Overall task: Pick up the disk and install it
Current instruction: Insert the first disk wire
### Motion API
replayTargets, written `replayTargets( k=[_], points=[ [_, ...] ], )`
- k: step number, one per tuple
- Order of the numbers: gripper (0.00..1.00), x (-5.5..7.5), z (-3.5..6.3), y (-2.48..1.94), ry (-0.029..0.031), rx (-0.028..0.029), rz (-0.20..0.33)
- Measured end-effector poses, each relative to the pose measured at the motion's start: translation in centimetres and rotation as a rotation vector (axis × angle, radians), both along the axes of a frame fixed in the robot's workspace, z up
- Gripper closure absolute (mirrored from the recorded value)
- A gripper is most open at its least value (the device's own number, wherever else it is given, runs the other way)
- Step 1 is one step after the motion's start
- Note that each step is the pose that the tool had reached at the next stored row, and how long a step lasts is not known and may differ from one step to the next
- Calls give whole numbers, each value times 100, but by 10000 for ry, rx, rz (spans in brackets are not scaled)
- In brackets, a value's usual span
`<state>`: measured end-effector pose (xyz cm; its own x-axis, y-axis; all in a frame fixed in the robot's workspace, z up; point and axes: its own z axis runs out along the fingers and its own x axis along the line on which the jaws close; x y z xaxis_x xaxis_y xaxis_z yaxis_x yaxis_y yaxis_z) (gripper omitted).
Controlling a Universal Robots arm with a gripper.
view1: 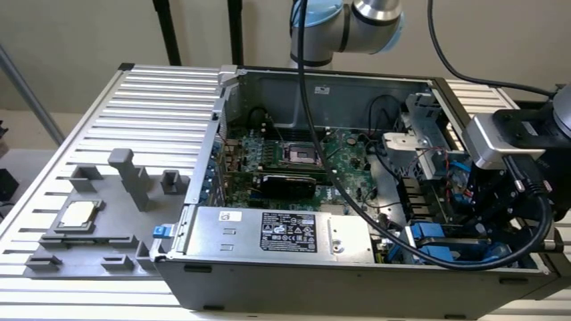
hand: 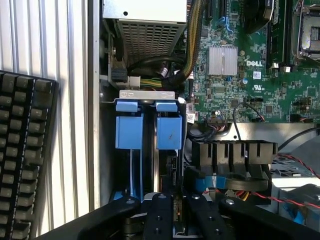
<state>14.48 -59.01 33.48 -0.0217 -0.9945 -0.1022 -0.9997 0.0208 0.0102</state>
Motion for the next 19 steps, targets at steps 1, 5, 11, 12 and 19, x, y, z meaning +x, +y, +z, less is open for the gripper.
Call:
replayTargets(
  k=[1,5,11,12,19],
  points=[
    [84,1,0,0,0,0,0],
    [82,2,-6,0,-1,13,1],
    [75,-25,120,0,0,4,0],
    [75,-44,136,0,0,3,0],
    [75,-288,177,-2,0,14,-1]
  ],
)
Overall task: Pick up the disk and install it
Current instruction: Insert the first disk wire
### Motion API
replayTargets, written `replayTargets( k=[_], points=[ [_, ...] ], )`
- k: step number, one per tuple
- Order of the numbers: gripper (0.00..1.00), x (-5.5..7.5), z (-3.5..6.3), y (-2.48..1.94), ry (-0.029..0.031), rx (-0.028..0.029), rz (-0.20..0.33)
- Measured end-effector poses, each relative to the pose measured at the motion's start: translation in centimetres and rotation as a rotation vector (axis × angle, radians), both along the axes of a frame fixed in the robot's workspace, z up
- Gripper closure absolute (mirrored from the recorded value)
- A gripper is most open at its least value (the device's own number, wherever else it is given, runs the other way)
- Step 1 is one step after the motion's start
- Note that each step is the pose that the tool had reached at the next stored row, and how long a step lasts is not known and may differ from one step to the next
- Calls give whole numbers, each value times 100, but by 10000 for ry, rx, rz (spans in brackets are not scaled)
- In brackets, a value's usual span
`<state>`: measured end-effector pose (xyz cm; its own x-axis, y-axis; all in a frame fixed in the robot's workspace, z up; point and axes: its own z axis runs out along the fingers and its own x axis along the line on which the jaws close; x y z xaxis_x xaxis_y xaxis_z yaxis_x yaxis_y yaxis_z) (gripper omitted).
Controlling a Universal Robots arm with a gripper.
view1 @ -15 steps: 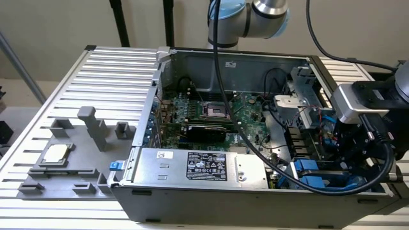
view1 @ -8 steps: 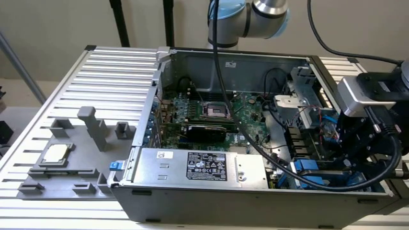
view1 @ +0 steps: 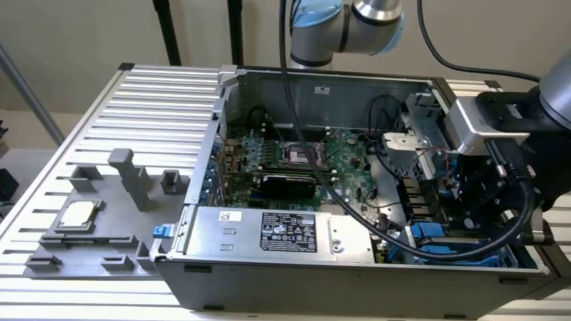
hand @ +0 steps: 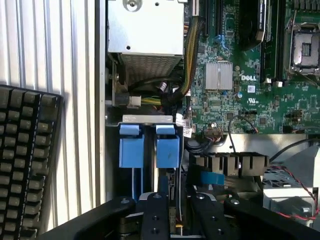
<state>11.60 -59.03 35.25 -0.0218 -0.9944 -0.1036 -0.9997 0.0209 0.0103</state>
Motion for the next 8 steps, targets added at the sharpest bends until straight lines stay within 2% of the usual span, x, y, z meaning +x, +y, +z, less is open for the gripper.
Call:
replayTargets(
  k=[6,8],
  points=[
    [75,-273,8,0,1,30,1],
    [75,-319,8,-1,-1,32,0]
  ],
)
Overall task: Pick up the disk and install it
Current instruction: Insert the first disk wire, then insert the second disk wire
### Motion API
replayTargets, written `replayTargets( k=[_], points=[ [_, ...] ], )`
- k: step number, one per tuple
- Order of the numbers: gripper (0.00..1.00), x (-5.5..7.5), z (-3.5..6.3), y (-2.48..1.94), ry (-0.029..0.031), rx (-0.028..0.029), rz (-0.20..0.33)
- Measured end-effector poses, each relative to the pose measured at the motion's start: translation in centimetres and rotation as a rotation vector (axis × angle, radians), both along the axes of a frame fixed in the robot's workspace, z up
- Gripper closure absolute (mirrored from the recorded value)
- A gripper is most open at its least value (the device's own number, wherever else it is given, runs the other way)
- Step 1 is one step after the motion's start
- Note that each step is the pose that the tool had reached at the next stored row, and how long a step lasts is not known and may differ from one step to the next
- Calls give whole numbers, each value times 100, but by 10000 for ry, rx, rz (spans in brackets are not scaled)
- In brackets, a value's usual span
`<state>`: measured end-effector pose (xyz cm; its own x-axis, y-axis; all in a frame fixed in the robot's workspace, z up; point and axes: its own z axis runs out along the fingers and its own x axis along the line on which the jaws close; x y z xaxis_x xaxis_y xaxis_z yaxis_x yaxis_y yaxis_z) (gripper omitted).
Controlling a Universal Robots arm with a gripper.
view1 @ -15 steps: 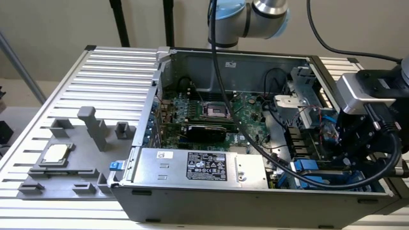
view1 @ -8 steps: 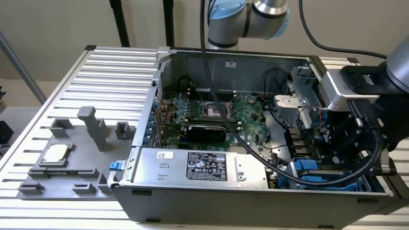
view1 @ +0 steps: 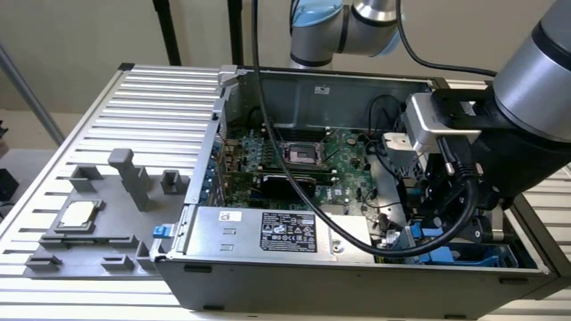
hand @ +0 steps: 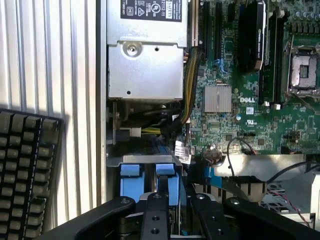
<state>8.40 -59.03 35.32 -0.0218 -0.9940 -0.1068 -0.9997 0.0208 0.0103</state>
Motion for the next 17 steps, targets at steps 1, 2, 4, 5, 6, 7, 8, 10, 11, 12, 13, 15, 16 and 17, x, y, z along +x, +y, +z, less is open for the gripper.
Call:
replayTargets(
  k=[1,2,4,5,6,7,8,10,11,12,13,15,16,17],
  points=[
    [75,-1,0,0,0,0,0],
    [75,-1,0,0,1,-1,1],
    [75,-2,0,0,1,-1,1],
    [75,-2,0,1,1,-1,0],
    [75,-2,1,1,1,-1,0],
    [75,-2,0,1,1,-1,1],
    [75,-2,0,1,1,-1,0],
    [75,-2,0,0,1,-1,0],
    [75,-2,1,1,1,-1,0],
    [75,-2,1,1,1,-1,1],
    [75,-2,0,0,1,-1,0],
    [75,0,1,1,3,-1,-1],
    [75,7,13,1,17,-2,0],
    [75,22,50,1,42,-1,-1]
  ],
)
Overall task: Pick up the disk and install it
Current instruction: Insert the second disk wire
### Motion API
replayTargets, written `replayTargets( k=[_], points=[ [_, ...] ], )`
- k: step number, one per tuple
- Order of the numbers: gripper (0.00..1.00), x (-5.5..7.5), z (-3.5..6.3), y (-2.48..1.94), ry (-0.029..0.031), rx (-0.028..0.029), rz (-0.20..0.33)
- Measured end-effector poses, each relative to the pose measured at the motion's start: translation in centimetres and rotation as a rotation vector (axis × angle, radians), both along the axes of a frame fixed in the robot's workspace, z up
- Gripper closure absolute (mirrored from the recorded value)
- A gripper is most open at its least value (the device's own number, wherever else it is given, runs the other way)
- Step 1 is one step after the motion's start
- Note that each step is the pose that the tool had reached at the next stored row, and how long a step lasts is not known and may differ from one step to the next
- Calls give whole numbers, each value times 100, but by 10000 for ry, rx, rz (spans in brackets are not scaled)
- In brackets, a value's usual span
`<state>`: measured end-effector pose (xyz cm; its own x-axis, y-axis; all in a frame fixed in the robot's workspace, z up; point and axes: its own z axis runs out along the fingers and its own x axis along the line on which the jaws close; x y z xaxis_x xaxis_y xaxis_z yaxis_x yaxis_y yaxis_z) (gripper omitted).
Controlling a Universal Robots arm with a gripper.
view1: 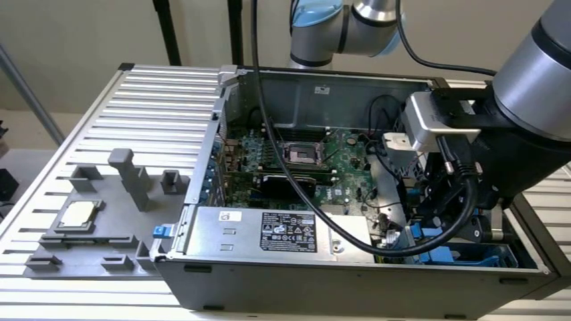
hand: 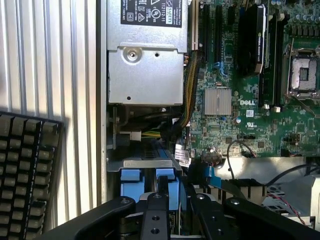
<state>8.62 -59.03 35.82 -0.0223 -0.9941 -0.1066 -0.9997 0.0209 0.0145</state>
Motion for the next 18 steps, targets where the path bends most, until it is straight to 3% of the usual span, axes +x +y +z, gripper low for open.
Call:
replayTargets(
  k=[6,12,15,18],
  points=[
    [75,137,298,0,71,1,1],
    [75,192,576,13,77,0,1],
    [75,198,608,24,77,3,0],
    [75,205,600,63,78,-3,1]
  ],
)
